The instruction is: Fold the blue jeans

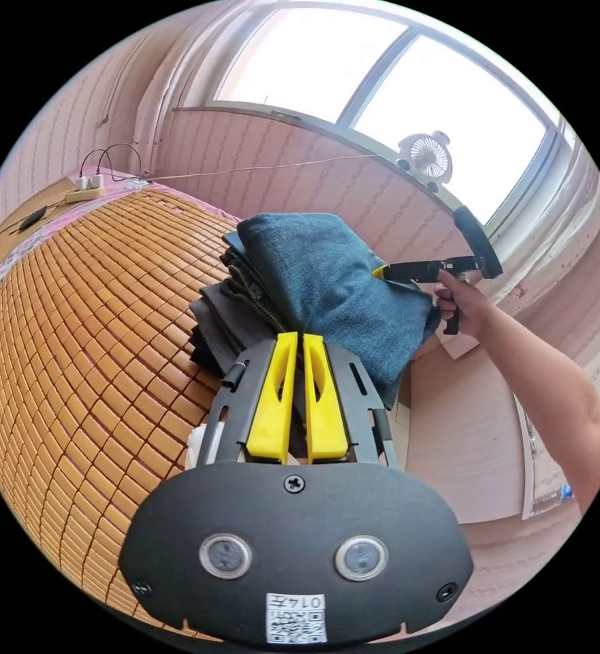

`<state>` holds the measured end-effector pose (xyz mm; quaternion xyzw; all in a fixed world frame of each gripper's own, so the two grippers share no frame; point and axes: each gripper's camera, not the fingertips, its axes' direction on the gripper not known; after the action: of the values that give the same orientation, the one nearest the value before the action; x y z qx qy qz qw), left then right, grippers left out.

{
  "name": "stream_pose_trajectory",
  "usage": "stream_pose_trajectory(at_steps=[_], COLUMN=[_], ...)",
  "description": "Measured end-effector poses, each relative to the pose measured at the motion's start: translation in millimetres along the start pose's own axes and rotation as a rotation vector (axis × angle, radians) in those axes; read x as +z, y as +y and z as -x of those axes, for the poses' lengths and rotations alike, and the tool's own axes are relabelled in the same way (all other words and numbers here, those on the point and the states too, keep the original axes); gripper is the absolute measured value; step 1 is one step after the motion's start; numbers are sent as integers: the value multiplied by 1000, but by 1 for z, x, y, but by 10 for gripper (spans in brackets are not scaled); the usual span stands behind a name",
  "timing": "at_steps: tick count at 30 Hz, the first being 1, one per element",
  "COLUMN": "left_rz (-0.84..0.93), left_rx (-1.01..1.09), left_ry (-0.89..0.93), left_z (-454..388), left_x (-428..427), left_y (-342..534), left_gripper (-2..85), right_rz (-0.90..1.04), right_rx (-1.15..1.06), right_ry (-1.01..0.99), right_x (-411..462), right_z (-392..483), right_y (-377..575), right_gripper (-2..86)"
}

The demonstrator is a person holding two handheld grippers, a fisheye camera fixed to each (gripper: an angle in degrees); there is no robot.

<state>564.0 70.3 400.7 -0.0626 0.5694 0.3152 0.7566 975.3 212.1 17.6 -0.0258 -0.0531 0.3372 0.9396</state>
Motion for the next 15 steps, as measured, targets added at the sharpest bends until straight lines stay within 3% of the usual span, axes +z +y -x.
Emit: stream_pose_trajectory(at_steps=[3, 10, 15], left_rz=[13, -56, -252], left_rx=[-118, -177, -165], left_ry=[142, 179, 206], left_z=[10, 2, -18], left_x=[-1, -22, -93], left_y=[-1, 17, 33], left_gripper=[-6, -9, -10], right_rz=[-91, -300, -429], right_rx=[-9, -457, -574], right_ry=[-77, -15, -183], right_x=[-21, -124, -176], right_z=[-1, 146, 216], right_y=[15, 45, 65], right_gripper=[56, 33, 35])
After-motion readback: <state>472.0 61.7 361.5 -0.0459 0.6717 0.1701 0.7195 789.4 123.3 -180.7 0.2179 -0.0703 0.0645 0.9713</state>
